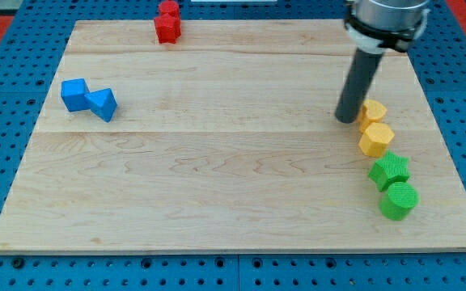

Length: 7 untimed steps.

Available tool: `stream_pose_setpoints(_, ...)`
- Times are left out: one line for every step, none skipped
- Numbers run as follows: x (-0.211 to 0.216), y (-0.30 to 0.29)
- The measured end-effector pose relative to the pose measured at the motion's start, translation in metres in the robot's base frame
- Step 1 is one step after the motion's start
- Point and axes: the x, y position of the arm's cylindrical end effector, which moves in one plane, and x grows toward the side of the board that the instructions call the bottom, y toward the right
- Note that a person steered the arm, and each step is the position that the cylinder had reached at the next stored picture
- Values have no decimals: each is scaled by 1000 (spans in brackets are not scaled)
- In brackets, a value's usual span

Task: Push the blue triangle above the yellow heart

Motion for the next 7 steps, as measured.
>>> stream_pose_setpoints(43,-51)
stream_pose_setpoints(80,-119)
stream_pose_setpoints(69,-224)
stream_pose_setpoints(33,-317)
stream_pose_setpoints(-8,-365)
stream_pose_setpoints(-23,-368)
stream_pose_setpoints(-23,-341)
